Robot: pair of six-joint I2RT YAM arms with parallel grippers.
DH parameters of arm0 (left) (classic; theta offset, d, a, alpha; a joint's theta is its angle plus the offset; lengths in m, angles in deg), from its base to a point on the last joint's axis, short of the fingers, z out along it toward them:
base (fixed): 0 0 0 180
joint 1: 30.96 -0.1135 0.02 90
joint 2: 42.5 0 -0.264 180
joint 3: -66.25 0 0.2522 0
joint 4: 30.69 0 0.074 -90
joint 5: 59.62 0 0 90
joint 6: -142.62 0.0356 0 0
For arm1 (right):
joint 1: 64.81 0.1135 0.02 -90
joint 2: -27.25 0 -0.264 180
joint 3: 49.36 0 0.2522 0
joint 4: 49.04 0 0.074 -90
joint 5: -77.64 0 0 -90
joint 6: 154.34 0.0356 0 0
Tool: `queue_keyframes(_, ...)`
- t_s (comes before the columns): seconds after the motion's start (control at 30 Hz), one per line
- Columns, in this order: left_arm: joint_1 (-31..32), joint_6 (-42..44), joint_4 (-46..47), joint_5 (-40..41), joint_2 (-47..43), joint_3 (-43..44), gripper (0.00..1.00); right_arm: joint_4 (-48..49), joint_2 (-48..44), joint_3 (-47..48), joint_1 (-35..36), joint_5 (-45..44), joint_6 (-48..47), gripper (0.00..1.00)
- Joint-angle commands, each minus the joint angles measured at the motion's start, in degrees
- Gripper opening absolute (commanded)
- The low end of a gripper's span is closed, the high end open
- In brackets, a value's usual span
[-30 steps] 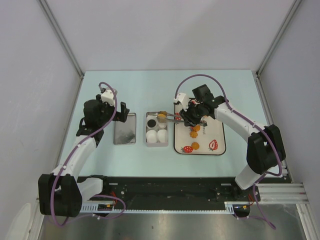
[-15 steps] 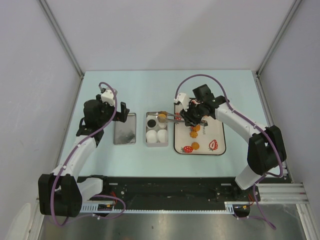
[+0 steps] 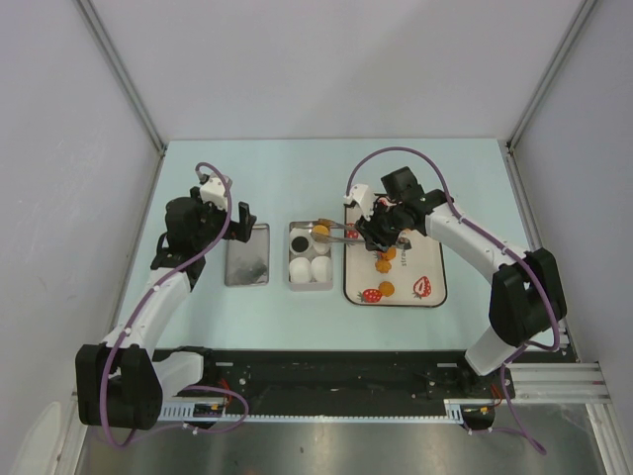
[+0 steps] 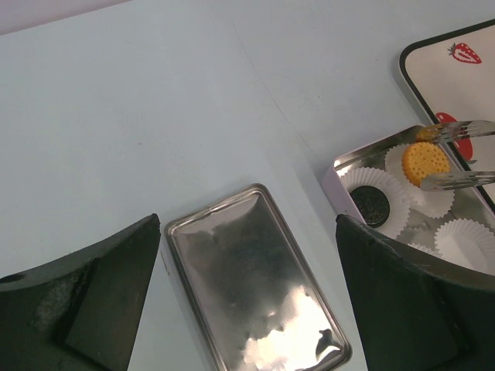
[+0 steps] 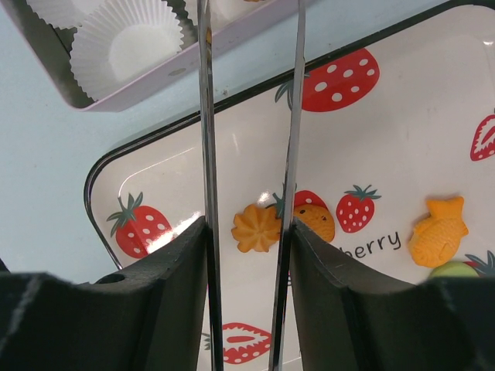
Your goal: Pack the cookies
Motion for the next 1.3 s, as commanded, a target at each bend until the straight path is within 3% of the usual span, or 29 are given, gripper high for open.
queue_keyframes(0.0,0.2,0.7,0.7,-1.7,-0.5,1.3,1.0,-0.4,-2.5,2.4,0.2,-0.8,-0.1,0.48)
queue_keyframes(0.43,0.3,0.7,0.7,-1.9,-0.2,1.3,1.0,-0.1,-2.9,2.4,0.2,-0.5,0.3,0.47)
queue_keyframes(0.83,0.2,0.8,0.7,-1.8,-0.2,1.3,1.0,0.6,-9.8,2.4,-0.5,1.9,3.0,0.45)
queue_keyframes(1.27,0.2,0.9,0.4,-2.0,-0.5,1.1,1.0,-9.4,-20.7,-2.3,-11.4,4.7,-1.0,0.45)
